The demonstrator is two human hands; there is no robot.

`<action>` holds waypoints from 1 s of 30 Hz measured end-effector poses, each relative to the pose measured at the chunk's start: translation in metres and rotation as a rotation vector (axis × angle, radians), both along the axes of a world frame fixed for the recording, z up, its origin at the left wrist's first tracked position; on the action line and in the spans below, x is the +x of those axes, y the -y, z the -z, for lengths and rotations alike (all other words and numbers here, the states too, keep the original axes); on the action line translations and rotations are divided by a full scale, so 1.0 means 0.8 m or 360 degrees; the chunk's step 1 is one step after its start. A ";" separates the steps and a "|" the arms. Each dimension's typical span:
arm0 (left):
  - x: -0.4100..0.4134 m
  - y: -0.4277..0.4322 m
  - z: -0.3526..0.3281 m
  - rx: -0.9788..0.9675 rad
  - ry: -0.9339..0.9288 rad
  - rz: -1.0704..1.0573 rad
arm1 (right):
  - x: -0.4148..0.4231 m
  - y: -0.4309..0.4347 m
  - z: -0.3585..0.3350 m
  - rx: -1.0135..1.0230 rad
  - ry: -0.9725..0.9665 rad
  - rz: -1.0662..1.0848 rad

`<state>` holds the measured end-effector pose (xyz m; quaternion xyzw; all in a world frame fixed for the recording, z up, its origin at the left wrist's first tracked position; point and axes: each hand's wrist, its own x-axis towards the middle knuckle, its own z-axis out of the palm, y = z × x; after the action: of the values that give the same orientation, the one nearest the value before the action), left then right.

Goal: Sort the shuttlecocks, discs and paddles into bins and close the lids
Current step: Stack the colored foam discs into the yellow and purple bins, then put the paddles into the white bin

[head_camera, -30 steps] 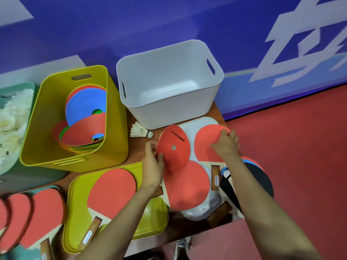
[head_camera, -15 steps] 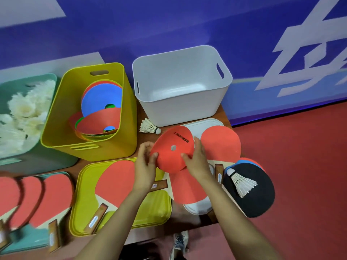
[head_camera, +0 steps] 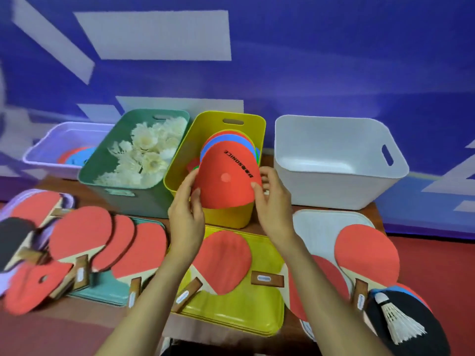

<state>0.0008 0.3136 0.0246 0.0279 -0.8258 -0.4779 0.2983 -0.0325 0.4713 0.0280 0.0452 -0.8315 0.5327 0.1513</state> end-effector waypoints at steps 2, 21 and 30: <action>-0.005 0.038 -0.003 -0.0026 0.0001 -0.0061 | -0.008 0.039 -0.007 0.0025 -0.0068 -0.0055; -0.137 0.572 0.006 0.0141 0.0287 -0.0375 | -0.172 0.576 -0.026 0.0526 0.0259 -0.0444; -0.237 0.671 0.045 0.0093 0.0881 0.0059 | -0.262 0.664 0.015 0.0823 0.0487 -0.0289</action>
<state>-0.1891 -0.2232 -0.0116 0.1509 -0.8620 -0.4812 0.0517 -0.2419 -0.0596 0.0163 0.0753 -0.9451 0.3155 -0.0403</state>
